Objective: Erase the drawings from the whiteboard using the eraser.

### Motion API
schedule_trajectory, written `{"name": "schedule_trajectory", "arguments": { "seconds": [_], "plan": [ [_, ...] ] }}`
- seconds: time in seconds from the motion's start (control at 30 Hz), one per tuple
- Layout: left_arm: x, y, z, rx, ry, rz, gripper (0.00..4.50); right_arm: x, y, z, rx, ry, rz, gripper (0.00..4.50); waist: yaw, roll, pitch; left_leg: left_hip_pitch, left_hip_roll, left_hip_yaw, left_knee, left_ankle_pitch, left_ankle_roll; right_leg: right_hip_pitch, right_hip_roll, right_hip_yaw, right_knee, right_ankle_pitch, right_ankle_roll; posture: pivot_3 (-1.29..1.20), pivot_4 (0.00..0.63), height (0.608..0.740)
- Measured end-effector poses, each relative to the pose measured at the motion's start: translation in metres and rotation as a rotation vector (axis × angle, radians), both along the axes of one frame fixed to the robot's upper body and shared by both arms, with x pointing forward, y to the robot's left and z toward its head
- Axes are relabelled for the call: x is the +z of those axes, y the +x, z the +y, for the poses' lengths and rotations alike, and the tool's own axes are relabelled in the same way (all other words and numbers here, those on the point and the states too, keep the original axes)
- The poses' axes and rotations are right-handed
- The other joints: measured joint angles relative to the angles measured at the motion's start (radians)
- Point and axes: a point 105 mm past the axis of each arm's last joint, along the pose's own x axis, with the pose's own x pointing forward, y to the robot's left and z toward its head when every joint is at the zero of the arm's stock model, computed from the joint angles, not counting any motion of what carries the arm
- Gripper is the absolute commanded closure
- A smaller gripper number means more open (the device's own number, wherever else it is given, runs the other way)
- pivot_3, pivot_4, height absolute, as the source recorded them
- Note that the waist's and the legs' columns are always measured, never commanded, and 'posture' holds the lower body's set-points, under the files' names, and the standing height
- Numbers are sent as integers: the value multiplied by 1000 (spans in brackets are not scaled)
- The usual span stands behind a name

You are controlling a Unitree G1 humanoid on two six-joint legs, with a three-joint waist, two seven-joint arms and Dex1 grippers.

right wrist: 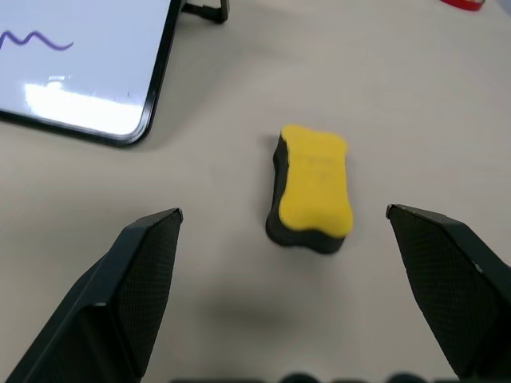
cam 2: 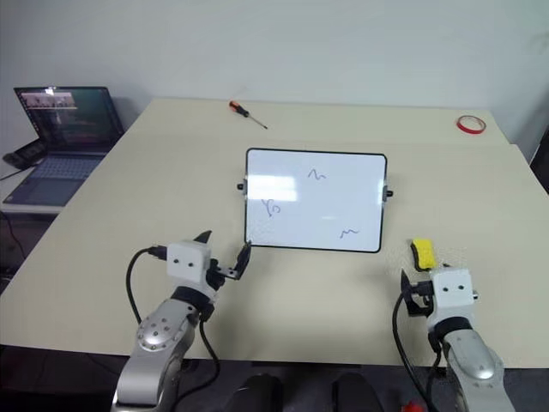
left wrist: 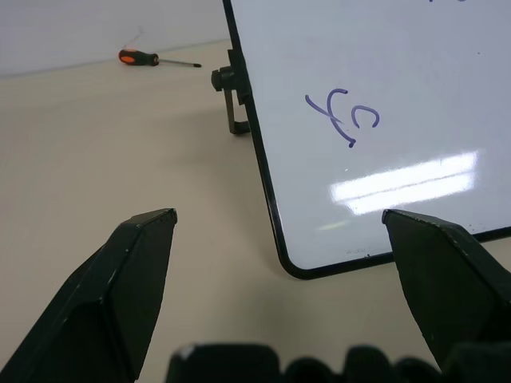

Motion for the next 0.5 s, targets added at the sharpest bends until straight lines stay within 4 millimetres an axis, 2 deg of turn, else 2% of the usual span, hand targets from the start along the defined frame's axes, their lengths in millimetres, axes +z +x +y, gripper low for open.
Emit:
{"name": "schedule_trajectory", "arguments": {
  "seconds": [0.1,0.27,0.5],
  "plan": [
    [1,5,-1,-4,-5,-10,0,2,2,2,1,0,-4,9,-1,0,0,3,0,1,0,0,0,2,0,0,0,0,0,0,150,740],
    [3,13,-2,-11,-7,-35,0,15,20,6,22,1,-64,9,0,0,0,4,0,1,0,0,0,3,0,-1,0,0,0,0,150,740],
    [0,12,12,4,10,-34,0,8,14,4,9,6,-35,9,0,0,0,2,0,0,-1,0,0,2,0,0,-1,0,0,0,150,740]
  ]
}}
